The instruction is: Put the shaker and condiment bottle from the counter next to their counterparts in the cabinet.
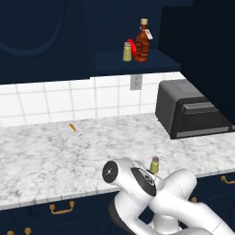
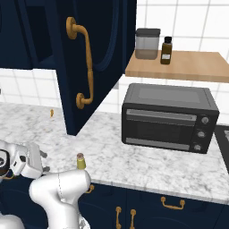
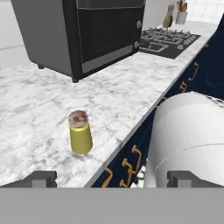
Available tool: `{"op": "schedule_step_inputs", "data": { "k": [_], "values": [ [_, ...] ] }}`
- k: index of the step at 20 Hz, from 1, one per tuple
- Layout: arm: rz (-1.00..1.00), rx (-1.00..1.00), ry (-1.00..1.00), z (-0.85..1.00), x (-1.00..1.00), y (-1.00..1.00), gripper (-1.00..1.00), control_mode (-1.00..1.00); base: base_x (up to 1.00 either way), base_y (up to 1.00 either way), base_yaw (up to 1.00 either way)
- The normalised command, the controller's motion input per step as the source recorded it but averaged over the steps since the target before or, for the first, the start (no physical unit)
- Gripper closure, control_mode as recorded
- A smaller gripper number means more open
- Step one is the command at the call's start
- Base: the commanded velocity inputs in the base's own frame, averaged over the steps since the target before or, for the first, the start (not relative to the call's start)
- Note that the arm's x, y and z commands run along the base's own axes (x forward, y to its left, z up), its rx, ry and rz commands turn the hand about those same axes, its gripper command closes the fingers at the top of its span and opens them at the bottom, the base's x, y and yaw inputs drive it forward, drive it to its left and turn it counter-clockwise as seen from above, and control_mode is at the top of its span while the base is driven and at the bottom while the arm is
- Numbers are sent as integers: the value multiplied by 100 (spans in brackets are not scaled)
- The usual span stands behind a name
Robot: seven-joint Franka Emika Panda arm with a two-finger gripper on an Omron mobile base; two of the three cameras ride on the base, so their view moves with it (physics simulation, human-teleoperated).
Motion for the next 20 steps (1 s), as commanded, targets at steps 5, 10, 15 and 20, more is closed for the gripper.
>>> {"op": "schedule_step_inputs", "data": {
  "k": [5,10,15,20],
  "values": [
    [0,0,0,-5,0,-16,-100,-100,0,0,0],
    [0,0,0,-2,10,-19,-100,-100,0,0,0],
    [0,0,0,-2,24,-22,-100,-100,0,0,0],
    [0,0,0,-15,22,-14,-100,-100,0,0,0]
  ]
}}
